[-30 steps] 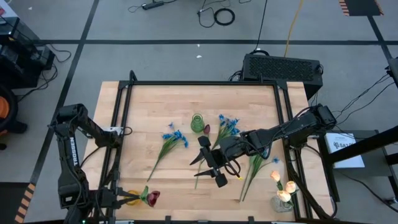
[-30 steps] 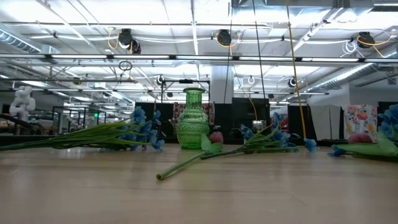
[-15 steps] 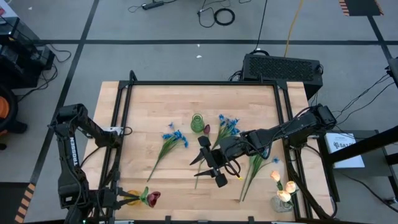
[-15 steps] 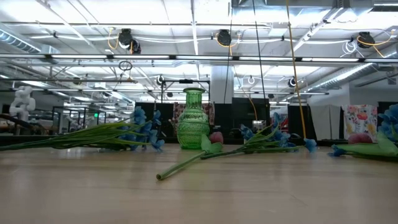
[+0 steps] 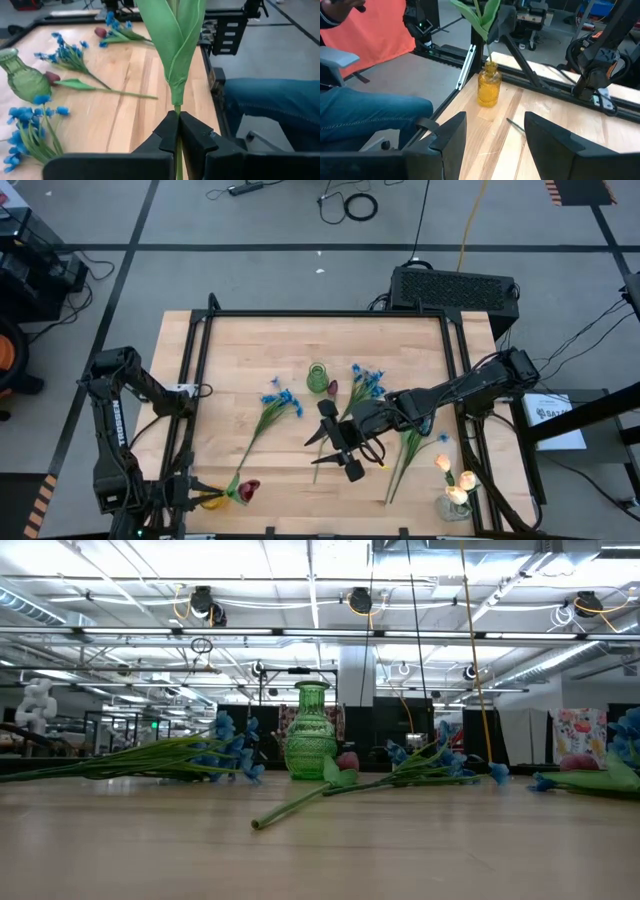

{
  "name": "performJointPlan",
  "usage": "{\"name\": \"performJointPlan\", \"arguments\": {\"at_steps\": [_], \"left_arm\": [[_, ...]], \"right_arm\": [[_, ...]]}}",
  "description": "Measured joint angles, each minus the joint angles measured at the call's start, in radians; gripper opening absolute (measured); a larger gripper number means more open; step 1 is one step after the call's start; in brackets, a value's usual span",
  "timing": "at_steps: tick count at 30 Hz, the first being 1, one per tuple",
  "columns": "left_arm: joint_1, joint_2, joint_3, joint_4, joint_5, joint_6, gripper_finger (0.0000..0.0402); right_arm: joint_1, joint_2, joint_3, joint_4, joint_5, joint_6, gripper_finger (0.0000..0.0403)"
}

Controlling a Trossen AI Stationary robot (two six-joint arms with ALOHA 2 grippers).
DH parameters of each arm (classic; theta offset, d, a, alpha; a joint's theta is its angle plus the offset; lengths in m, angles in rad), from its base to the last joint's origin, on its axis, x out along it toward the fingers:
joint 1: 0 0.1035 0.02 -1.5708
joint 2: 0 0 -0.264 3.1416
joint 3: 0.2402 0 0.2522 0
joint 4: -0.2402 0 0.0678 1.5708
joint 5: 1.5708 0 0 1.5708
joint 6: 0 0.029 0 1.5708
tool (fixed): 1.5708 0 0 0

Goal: Sort flowers into vase by color
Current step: Put the left red flower into the yellow vase

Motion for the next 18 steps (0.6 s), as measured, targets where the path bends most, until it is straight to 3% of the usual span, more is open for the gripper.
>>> {"name": "performJointPlan", "arguments": {"at_steps": [4,13,18], "left_arm": [[0.000,-0.017,0.000,-0.016,0.043,-0.053,0.0044],[0.000,-0.023,0.000,-0.017,0.145,-0.069,0.0165],[0.000,-0.029,0.000,-0.020,0.173,-0.068,0.0204]], "right_arm": [[0.000,0.014,0.000,-0.004,0.000,0.000,0.0192],[0.000,0.014,0.000,0.002,0.000,0.000,0.0192],[0.000,0.035,0.000,0.045,0.000,0.001,0.0192]]}}
